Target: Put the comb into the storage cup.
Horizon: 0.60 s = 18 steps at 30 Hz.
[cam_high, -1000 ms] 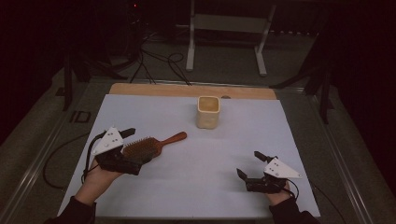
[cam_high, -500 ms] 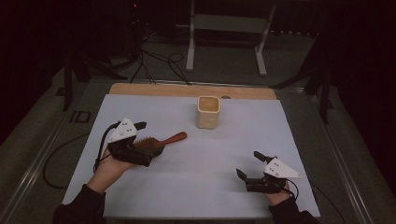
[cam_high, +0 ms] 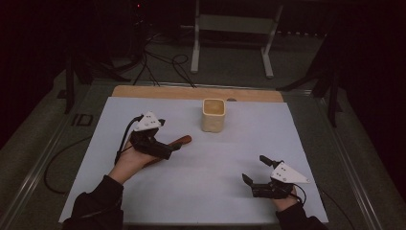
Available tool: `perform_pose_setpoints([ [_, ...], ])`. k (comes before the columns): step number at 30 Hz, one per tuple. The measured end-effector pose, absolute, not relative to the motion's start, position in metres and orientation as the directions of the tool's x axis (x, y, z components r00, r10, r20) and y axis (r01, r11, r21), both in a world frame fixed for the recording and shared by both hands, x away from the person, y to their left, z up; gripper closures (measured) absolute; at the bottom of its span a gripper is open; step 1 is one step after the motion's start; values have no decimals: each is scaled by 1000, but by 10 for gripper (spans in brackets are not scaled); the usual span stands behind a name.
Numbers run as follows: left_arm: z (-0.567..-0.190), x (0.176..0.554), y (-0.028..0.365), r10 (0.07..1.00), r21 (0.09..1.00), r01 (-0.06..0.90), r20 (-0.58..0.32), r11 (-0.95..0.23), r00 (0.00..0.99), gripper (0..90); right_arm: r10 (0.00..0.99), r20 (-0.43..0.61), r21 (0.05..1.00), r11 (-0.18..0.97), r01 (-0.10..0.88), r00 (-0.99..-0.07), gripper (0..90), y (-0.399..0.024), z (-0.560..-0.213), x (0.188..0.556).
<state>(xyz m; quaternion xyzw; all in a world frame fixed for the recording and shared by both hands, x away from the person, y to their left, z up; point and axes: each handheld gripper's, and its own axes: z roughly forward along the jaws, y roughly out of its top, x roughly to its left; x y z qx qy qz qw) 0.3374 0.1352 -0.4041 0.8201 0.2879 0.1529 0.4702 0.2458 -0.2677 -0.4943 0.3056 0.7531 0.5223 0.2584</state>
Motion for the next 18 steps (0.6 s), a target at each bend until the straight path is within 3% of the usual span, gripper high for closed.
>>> perform_pose_setpoints([
  [18, -435, 380, 110, 670, 803, 418, -32, -424, 742, 49, 727, -63, 945, 264, 194, -684, 90, -268, -495, 246],
])
